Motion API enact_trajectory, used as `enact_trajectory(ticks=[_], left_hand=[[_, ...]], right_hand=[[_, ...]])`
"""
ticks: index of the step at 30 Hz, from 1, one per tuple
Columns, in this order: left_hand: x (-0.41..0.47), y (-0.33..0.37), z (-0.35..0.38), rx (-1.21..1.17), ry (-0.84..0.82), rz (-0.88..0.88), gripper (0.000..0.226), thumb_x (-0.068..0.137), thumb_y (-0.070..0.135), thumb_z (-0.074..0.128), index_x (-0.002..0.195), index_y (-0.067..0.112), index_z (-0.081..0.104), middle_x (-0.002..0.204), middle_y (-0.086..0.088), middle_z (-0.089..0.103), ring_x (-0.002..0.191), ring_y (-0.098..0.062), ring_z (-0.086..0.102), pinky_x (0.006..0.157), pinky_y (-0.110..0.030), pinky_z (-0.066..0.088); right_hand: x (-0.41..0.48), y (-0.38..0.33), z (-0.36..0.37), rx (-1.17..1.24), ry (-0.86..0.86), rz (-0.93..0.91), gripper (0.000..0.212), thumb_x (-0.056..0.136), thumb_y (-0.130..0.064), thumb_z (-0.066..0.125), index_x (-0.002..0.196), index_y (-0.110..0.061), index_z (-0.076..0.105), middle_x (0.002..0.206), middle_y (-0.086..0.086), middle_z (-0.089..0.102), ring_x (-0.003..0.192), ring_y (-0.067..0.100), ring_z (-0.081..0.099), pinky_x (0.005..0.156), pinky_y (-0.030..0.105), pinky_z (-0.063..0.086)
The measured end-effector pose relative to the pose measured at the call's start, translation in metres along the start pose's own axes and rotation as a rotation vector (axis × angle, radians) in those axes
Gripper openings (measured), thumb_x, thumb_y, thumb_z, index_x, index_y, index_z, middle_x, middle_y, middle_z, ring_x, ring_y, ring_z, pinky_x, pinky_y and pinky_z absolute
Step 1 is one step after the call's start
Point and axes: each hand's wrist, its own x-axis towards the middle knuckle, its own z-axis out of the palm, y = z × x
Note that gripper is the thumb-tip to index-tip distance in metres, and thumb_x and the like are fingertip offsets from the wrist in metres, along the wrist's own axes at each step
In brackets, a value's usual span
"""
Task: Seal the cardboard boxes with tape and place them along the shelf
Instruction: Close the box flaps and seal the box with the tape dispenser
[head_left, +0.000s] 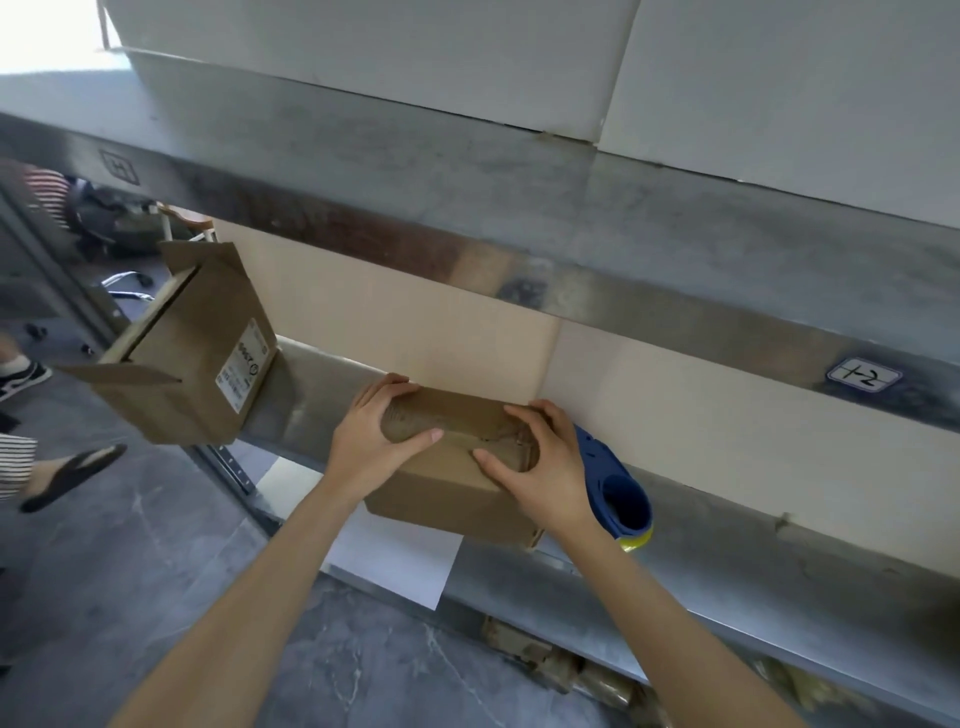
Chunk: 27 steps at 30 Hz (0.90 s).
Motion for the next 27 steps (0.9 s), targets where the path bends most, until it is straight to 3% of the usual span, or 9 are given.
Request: enact_trajectory(ticks=[6,11,17,23,25,27], left_hand=[[0.0,0.0,0.0,0.031,-0.002,0.024,0.057,0.075,0.044,0.082,0.125,0.031,0.058,0.132,0.018,0.053,0.13,-0.006,0.044,0.108,-0.031,0.04],[0.007,-0.004,-0.001,-0.051,-0.039,0.028,0.047,0.078,0.034,0.082,0.12,0.029,0.062,0.137,0.017,0.05,0.126,-0.005,0.046,0.107,-0.028,0.04],[0.034,-0.009,-0.011,-0.025,-0.113,0.104,0.045,0.079,0.025,0.082,0.119,0.019,0.063,0.14,0.008,0.051,0.13,-0.012,0.047,0.107,-0.024,0.036],[0.034,-0.023,-0.02,-0.055,-0.197,0.163,0.05,0.084,0.029,0.077,0.13,0.02,0.06,0.154,0.011,0.035,0.139,-0.006,0.035,0.113,-0.023,0.032],[0.03,-0.027,-0.026,-0.063,-0.227,0.178,0.057,0.084,0.036,0.075,0.136,0.023,0.055,0.158,0.016,0.024,0.141,-0.003,0.03,0.112,-0.024,0.032],[0.024,-0.031,-0.032,-0.076,-0.27,0.177,0.069,0.081,0.049,0.07,0.142,0.028,0.048,0.16,0.022,0.016,0.143,-0.002,0.026,0.112,-0.026,0.031]], right_hand=[[-0.002,-0.001,0.001,0.0,0.025,-0.012,0.06,0.072,-0.069,0.067,0.124,-0.04,0.056,0.125,-0.028,0.03,0.129,0.005,0.035,0.108,0.03,0.038],[0.003,0.0,0.0,0.008,0.002,-0.003,0.055,0.072,-0.07,0.066,0.12,-0.047,0.055,0.136,-0.021,0.032,0.133,0.006,0.032,0.111,0.031,0.035],[0.016,-0.006,0.007,0.005,0.017,0.043,0.051,0.07,-0.072,0.064,0.116,-0.054,0.05,0.141,-0.023,0.028,0.138,0.003,0.025,0.115,0.029,0.028],[0.008,-0.016,0.005,-0.213,0.103,0.128,0.065,0.071,-0.082,0.053,0.126,-0.048,0.042,0.149,-0.026,0.015,0.135,0.004,0.032,0.09,0.028,0.049],[0.002,-0.018,0.002,-0.236,0.105,0.161,0.073,0.07,-0.084,0.052,0.132,-0.047,0.039,0.151,-0.026,0.011,0.135,0.008,0.035,0.087,0.033,0.054],[-0.006,-0.018,-0.002,-0.215,0.089,0.185,0.08,0.07,-0.085,0.051,0.138,-0.047,0.033,0.153,-0.024,0.01,0.136,0.011,0.037,0.088,0.03,0.051]])
